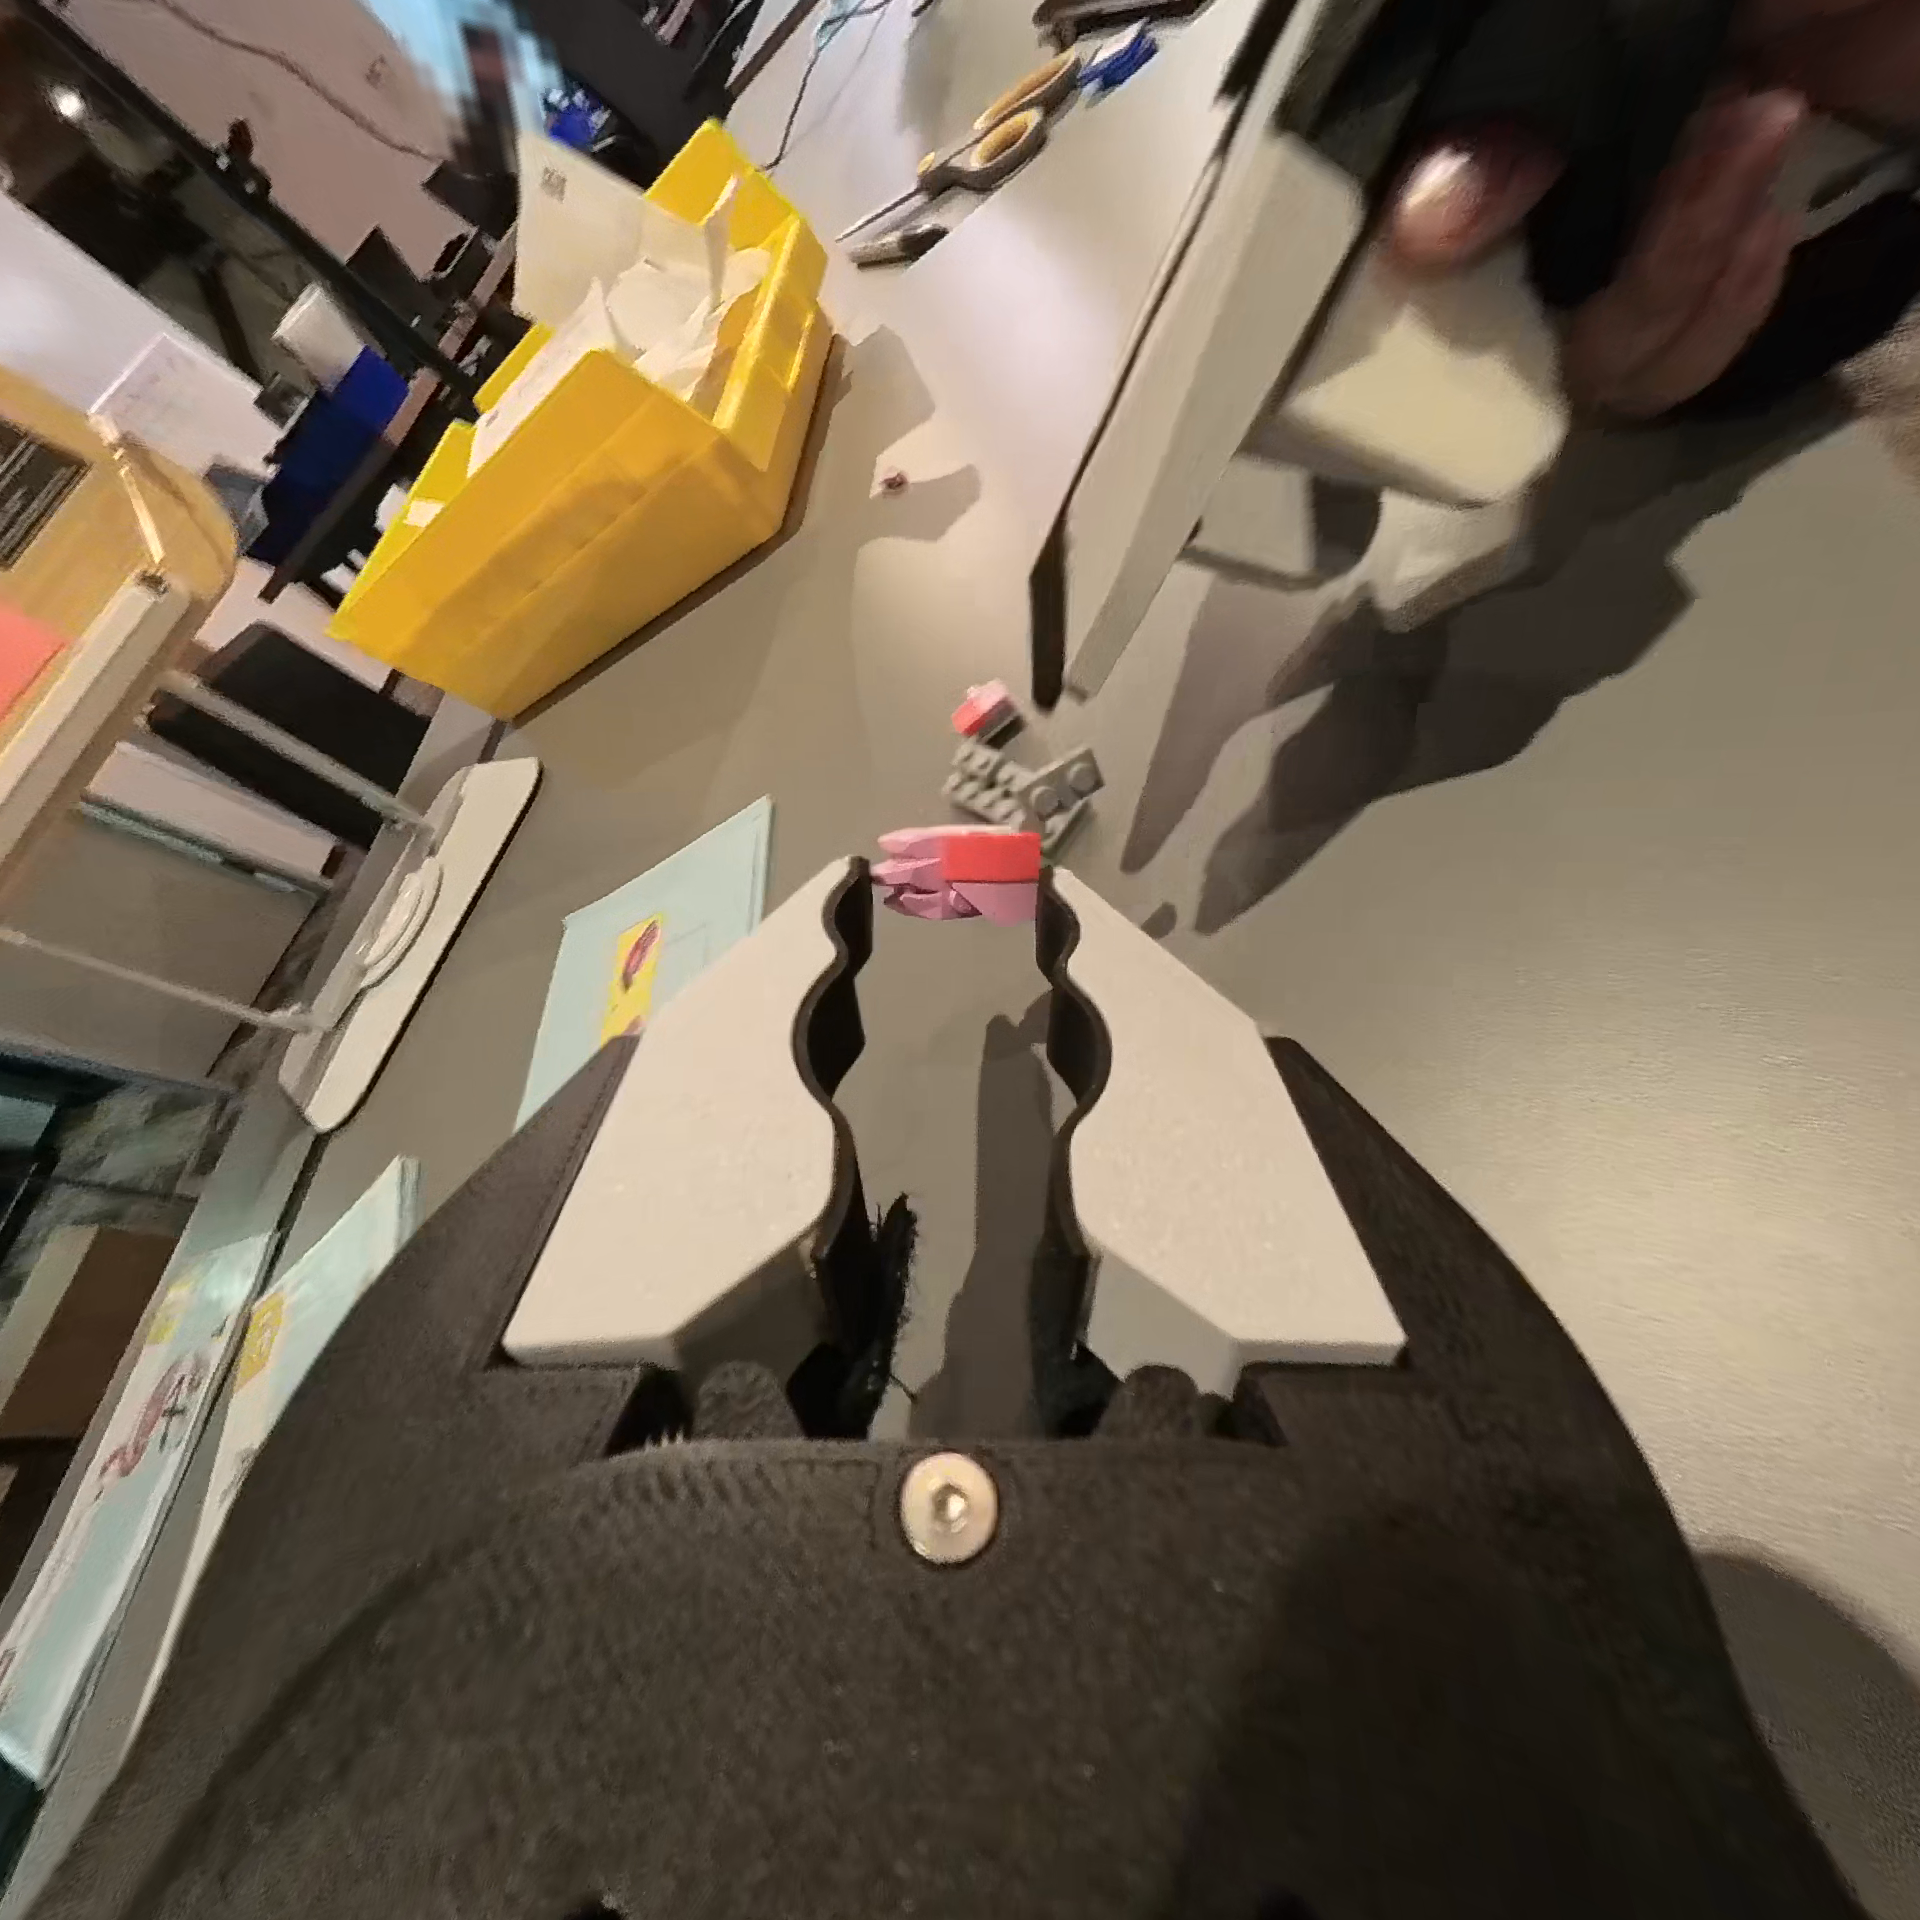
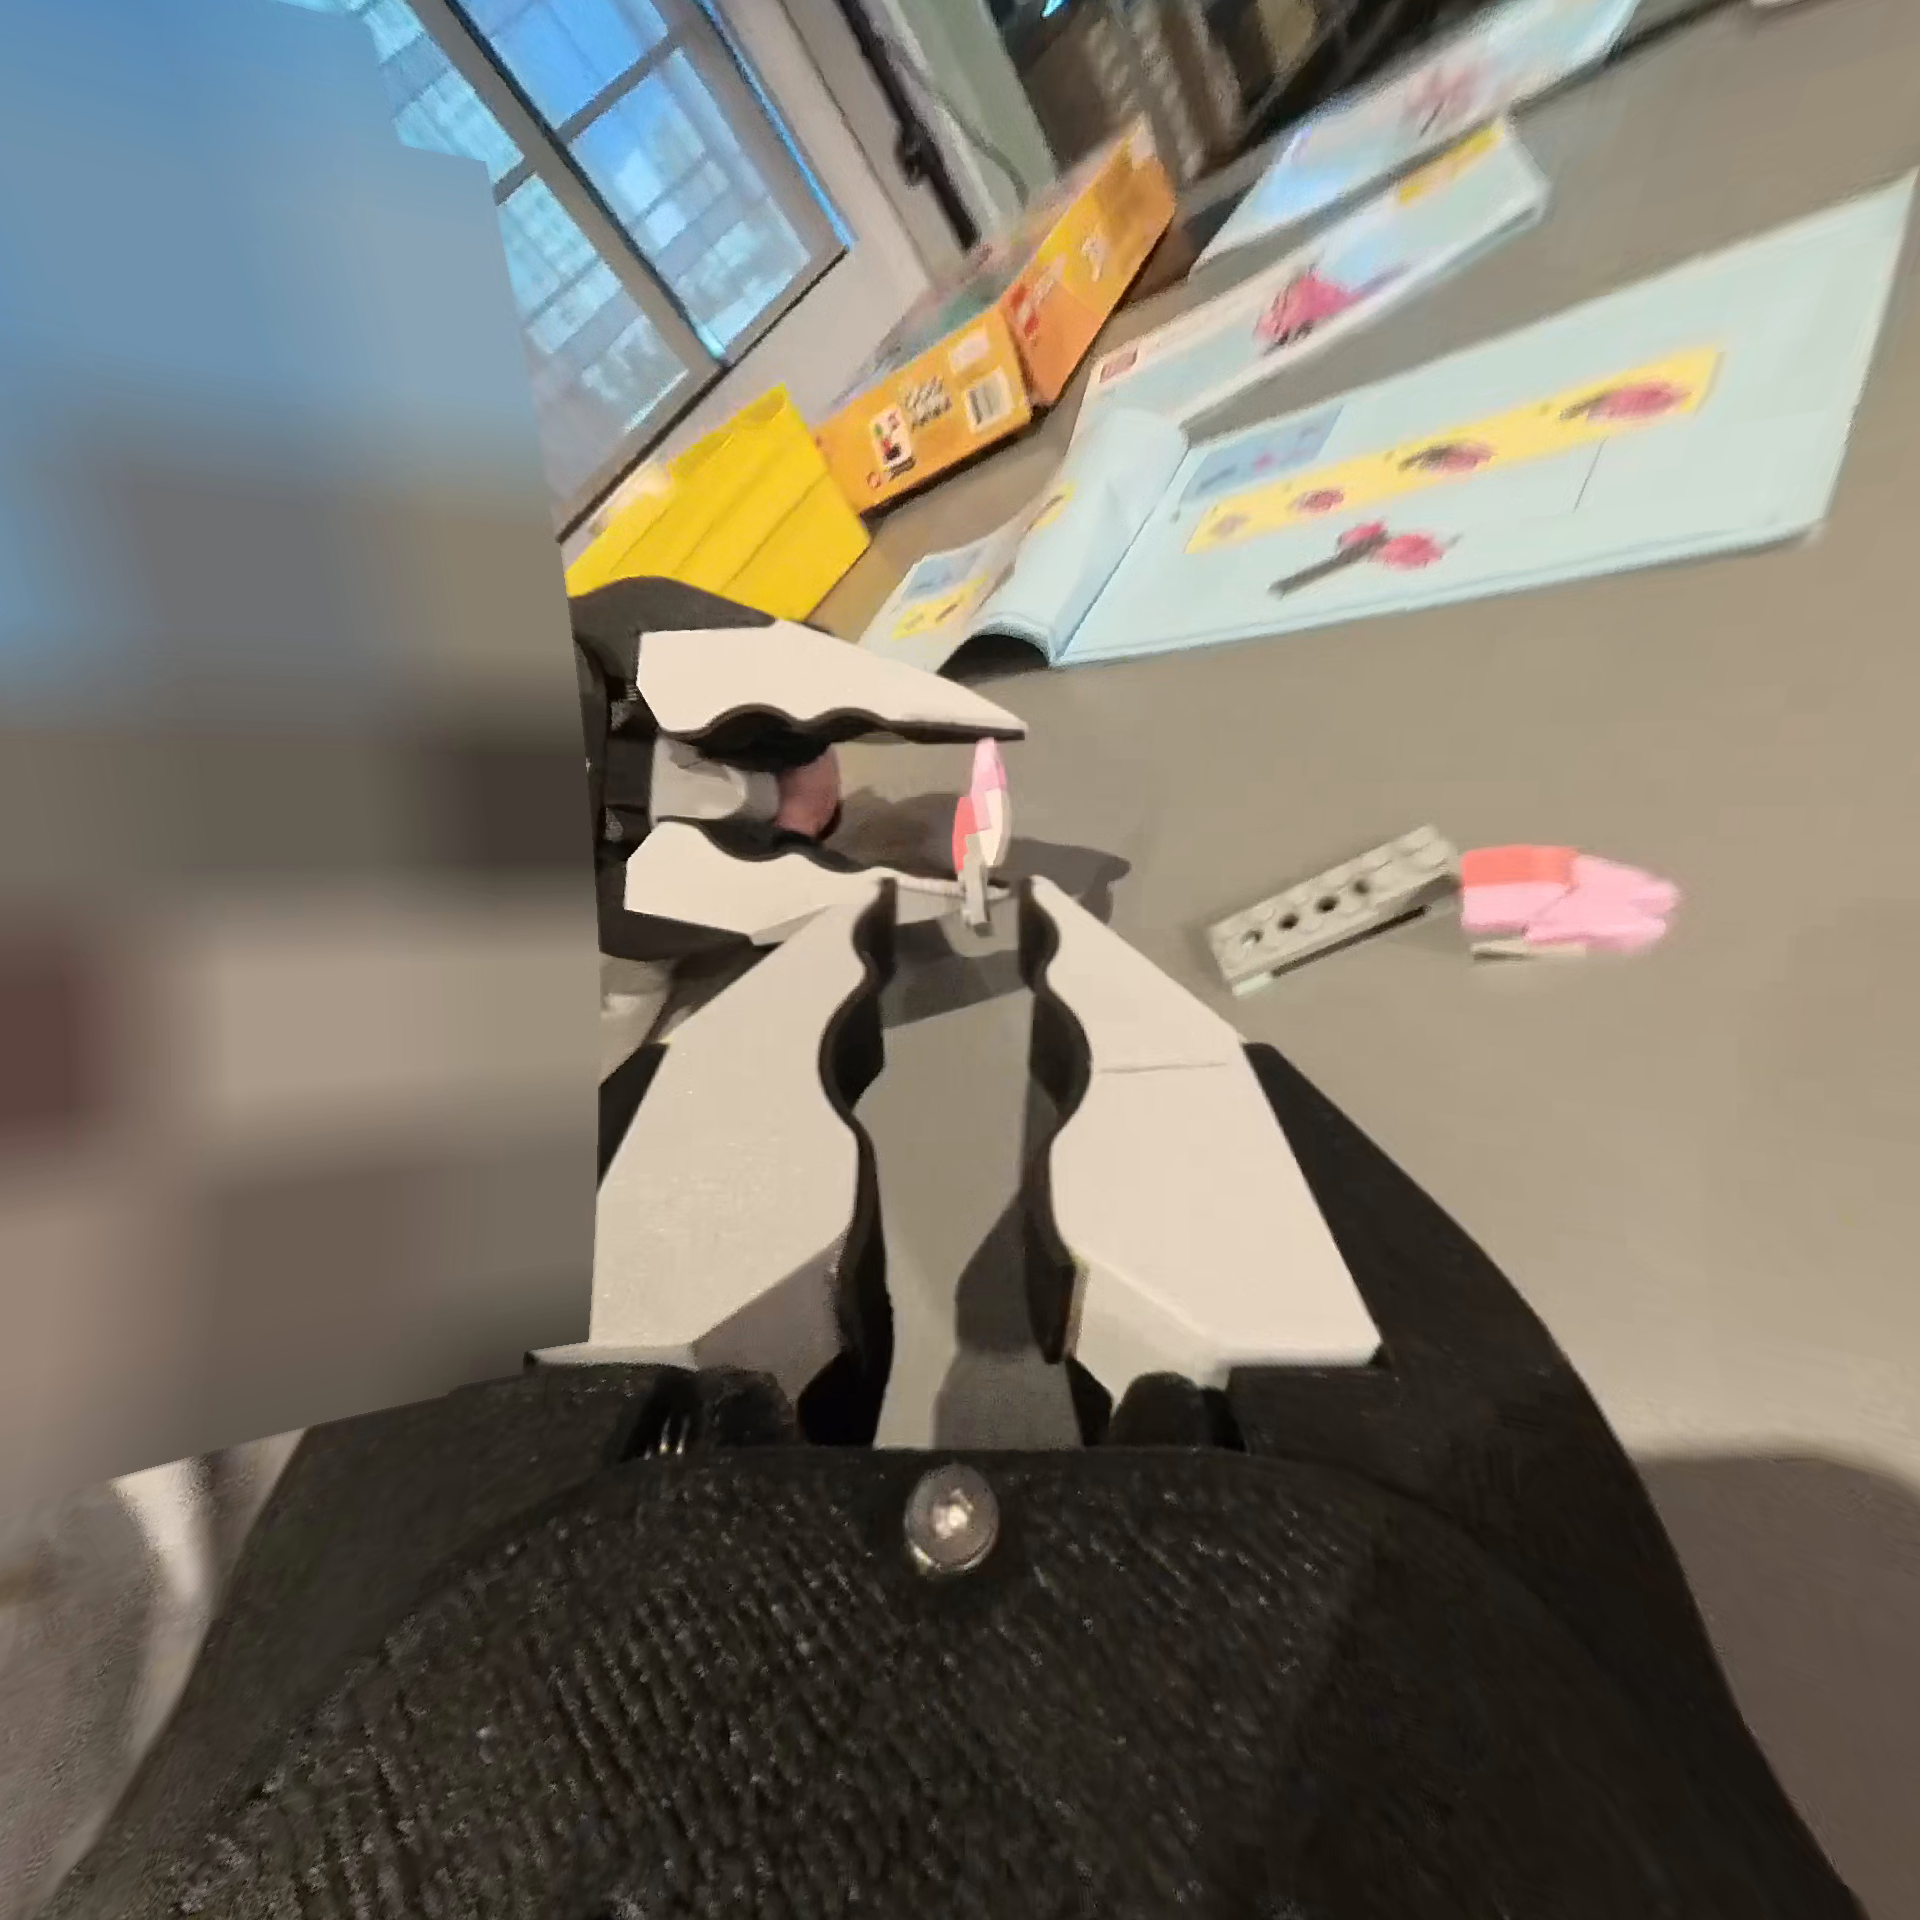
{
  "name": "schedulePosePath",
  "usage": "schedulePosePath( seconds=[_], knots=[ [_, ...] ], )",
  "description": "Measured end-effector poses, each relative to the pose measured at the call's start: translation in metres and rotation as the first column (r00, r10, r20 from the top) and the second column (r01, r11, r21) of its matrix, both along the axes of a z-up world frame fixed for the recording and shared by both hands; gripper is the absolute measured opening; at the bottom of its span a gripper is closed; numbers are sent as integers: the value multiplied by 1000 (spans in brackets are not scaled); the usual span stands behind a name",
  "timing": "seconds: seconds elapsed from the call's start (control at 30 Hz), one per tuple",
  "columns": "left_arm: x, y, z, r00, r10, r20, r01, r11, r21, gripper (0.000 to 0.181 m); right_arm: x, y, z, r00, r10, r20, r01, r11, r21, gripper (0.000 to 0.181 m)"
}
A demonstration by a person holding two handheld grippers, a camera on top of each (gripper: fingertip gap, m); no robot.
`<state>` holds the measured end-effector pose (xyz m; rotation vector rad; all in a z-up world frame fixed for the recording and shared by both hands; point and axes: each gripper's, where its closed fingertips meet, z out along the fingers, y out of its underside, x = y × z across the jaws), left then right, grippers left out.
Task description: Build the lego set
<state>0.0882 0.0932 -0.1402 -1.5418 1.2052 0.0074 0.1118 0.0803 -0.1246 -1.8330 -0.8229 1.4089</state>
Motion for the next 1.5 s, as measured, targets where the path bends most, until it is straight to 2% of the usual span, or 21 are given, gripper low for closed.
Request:
schedulePosePath(
  seconds=[0.07, 0.13, 0.23, 0.33, 0.47, 0.6, 1.17, 1.3, 1.5],
  knots=[
    [-12, 8, 2, 998, 62, 10, -62, 998, -1, 30, 5, 10, -2, 995, -87, 54, 82, 992, 96, 33],
    [-26, 17, 4, 990, 137, 28, -137, 991, -13, 30, 9, 17, -15, 966, -171, 194, 129, 969, 211, 44],
    [-44, 28, 6, 970, 230, 74, -227, 973, -49, 30, 15, 22, -37, 862, -268, 430, 93, 917, 387, 51],
    [-54, 33, 9, 951, 275, 142, -263, 960, -96, 30, 14, 25, -45, 790, -329, 517, 58, 880, 472, 47],
    [-50, 31, 15, 927, 246, 282, -198, 962, -188, 30, 10, 32, -54, 772, -327, 545, 76, 899, 431, 44],
    [-54, 32, 19, 909, 258, 328, -197, 958, -209, 31, 10, 42, -58, 757, -334, 561, 100, 908, 407, 43],
    [-57, 35, 17, 909, 287, 300, -235, 951, -198, 30, -5, 56, -59, 776, -295, 557, 96, 929, 358, 30],
    [-58, 36, 17, 910, 294, 292, -245, 950, -192, 30, -3, 52, -59, 777, -275, 566, 73, 933, 353, 34],
    [-58, 36, 17, 917, 296, 267, -258, 951, -168, 30, -4, 55, -59, 782, -297, 547, 120, 934, 336, 38]
  ],
)
